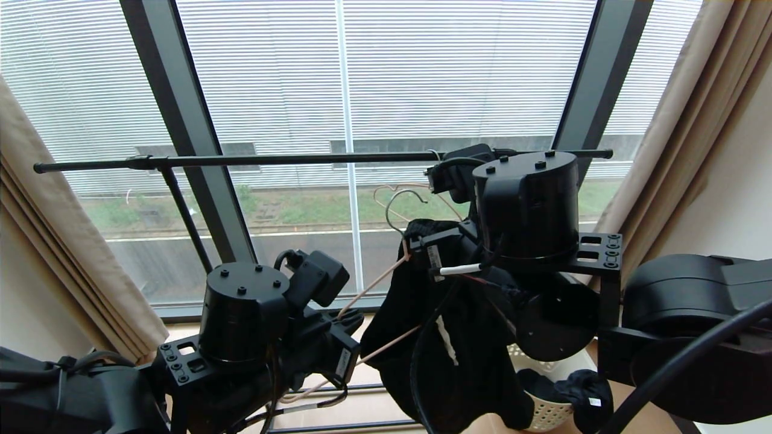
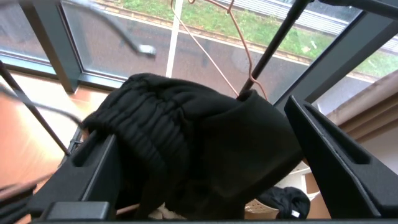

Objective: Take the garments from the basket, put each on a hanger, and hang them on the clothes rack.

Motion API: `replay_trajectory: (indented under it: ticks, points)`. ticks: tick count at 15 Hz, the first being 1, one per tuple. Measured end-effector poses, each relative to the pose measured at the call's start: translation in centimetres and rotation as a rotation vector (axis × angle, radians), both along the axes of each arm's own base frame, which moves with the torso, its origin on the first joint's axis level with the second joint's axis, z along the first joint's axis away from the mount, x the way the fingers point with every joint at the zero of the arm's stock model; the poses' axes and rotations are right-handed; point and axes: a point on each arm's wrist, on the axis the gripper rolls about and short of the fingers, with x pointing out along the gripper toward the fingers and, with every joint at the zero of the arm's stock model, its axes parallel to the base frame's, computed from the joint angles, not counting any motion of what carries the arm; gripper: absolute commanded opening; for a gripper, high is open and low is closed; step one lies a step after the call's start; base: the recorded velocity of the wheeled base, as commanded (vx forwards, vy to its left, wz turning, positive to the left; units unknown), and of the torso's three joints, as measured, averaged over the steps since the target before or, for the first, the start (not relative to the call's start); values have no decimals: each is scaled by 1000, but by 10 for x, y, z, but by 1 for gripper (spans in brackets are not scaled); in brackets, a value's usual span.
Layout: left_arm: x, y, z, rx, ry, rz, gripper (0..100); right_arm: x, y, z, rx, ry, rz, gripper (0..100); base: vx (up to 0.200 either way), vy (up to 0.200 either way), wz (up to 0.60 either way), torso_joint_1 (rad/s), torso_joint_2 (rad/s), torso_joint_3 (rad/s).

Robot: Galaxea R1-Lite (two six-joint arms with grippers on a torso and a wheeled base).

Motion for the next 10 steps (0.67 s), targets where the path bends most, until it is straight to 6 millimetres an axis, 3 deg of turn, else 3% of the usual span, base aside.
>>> replay_trajectory:
  ticks: [10]
  points:
    - [11, 11, 3, -23, -22, 54, 0, -3, -2, -5, -20, 13, 3, 100, 0, 0, 0, 0, 0, 0]
